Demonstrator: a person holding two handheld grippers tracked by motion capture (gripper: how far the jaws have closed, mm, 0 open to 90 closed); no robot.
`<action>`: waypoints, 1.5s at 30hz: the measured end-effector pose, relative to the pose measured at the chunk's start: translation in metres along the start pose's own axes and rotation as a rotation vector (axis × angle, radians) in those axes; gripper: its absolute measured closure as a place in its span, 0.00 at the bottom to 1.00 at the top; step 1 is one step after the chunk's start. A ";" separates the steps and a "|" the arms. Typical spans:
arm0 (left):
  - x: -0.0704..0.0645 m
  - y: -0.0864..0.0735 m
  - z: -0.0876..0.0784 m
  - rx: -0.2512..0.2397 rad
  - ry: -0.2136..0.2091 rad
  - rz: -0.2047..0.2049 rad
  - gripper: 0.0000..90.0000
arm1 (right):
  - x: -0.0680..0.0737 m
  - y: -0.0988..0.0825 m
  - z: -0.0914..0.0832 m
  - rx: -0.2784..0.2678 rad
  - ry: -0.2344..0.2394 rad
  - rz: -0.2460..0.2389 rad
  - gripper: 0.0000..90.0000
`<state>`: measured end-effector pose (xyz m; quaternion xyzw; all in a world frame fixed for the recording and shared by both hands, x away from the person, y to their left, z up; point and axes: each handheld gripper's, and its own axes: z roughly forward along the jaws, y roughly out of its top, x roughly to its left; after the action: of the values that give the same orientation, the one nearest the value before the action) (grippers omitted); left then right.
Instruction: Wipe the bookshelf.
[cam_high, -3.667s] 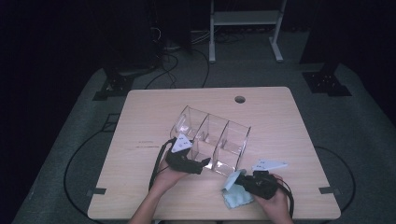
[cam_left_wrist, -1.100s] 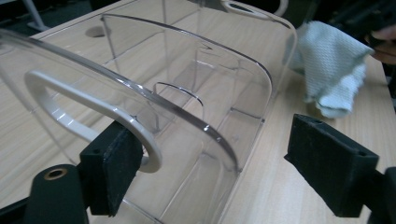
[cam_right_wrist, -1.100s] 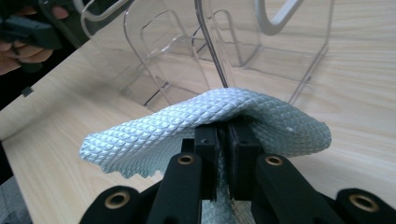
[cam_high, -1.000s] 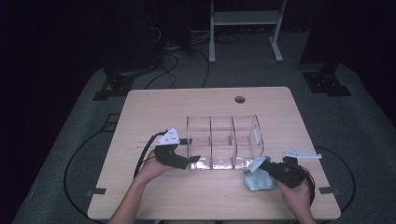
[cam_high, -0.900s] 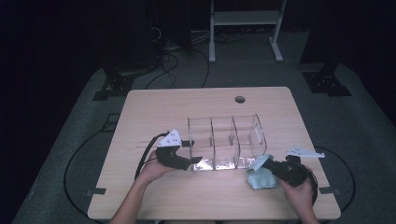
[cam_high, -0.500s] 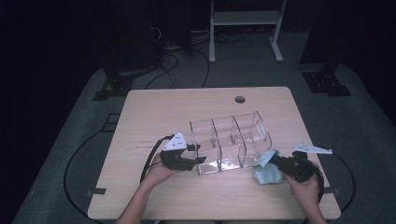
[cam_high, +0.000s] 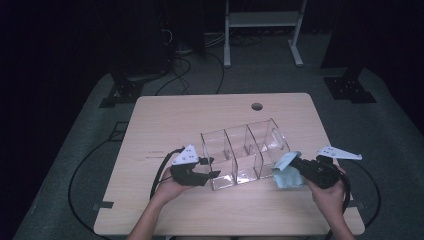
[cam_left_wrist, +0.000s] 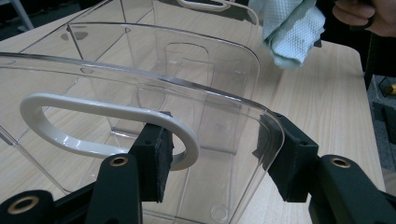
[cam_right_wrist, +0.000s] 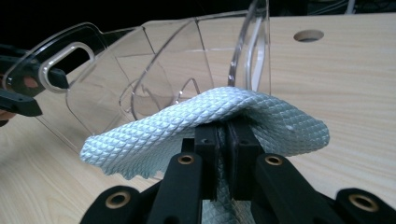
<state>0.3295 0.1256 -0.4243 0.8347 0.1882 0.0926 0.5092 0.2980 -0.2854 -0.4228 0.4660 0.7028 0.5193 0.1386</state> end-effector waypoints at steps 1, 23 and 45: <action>0.000 0.000 0.000 -0.001 0.001 -0.001 0.51 | -0.001 -0.002 0.002 0.010 -0.005 -0.001 0.93; -0.001 -0.004 -0.007 -0.011 0.056 -0.029 0.51 | 0.002 -0.002 0.018 -0.003 -0.061 -0.056 0.93; -0.003 -0.006 -0.008 -0.014 0.060 -0.042 0.51 | -0.006 -0.009 0.041 0.014 -0.075 -0.033 0.93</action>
<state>0.3230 0.1330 -0.4256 0.8239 0.2200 0.1083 0.5110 0.3239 -0.2658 -0.4494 0.4746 0.7084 0.4941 0.1698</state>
